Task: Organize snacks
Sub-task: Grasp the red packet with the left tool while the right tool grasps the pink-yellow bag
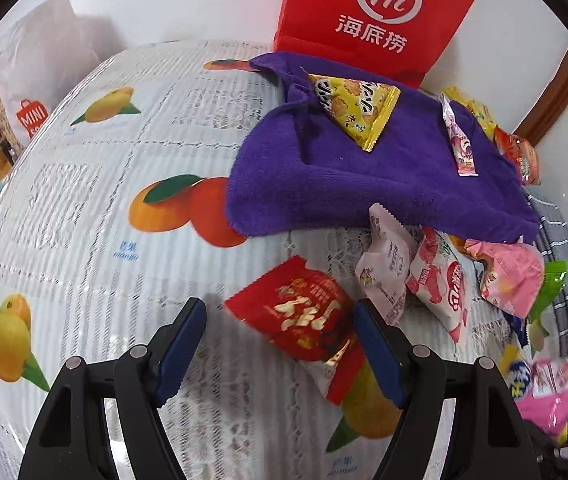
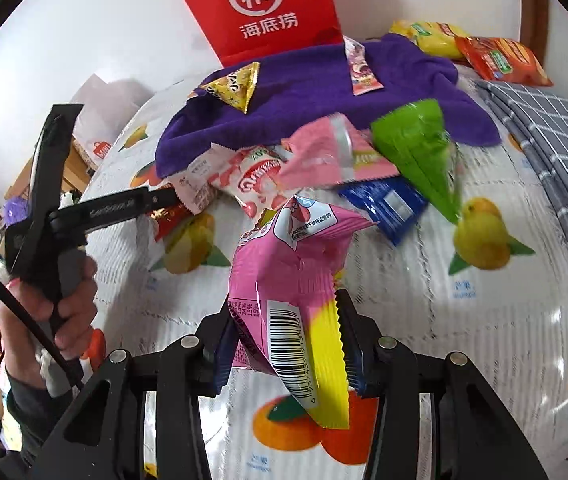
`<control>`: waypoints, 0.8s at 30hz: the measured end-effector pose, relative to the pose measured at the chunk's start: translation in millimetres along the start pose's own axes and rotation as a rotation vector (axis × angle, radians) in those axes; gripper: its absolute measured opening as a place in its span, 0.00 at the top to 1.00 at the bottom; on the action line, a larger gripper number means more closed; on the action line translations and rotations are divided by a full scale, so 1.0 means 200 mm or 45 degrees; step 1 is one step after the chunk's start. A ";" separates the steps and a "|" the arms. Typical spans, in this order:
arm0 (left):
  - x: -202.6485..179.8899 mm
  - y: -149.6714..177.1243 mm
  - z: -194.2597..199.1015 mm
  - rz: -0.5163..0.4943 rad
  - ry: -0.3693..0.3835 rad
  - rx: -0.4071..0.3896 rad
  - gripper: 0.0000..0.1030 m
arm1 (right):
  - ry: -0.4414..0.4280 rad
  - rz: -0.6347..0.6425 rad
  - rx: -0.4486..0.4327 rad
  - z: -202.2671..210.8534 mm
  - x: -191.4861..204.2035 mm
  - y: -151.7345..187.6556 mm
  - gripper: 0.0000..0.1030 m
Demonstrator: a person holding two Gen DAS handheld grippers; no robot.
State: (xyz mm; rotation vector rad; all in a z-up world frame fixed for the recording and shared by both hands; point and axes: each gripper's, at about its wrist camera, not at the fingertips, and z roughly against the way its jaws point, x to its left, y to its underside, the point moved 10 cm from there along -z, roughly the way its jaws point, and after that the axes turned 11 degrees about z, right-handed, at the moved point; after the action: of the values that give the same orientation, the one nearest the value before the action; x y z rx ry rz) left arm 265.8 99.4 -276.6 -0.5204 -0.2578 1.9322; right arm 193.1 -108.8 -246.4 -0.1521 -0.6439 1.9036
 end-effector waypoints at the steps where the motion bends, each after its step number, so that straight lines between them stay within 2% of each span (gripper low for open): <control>1: -0.01 0.00 -0.01 -0.009 -0.019 -0.003 0.26 | -0.005 -0.001 0.002 0.00 0.00 0.01 0.57; 7: -0.04 0.06 -0.01 -0.116 -0.113 -0.055 0.24 | -0.037 -0.009 0.003 -0.02 -0.01 0.03 0.57; 11: -0.01 0.07 0.04 -0.113 -0.095 -0.117 0.51 | -0.050 -0.023 -0.003 -0.01 -0.02 0.03 0.56; 13: 0.00 0.07 0.05 -0.106 -0.056 -0.108 0.57 | -0.052 -0.027 -0.007 -0.01 -0.02 0.04 0.56; 19: 0.00 0.07 0.09 -0.064 0.056 -0.077 0.59 | -0.030 -0.034 -0.017 0.02 -0.04 0.06 0.56; 24: -0.01 0.10 0.16 -0.068 0.075 -0.091 0.59 | -0.015 -0.045 -0.034 0.07 -0.06 0.07 0.57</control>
State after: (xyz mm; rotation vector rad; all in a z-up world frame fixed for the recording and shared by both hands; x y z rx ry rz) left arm 235.5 90.7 -256.8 -0.6110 -0.3010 1.8584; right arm 182.0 -129.0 -243.1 -0.1460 -0.6757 1.8641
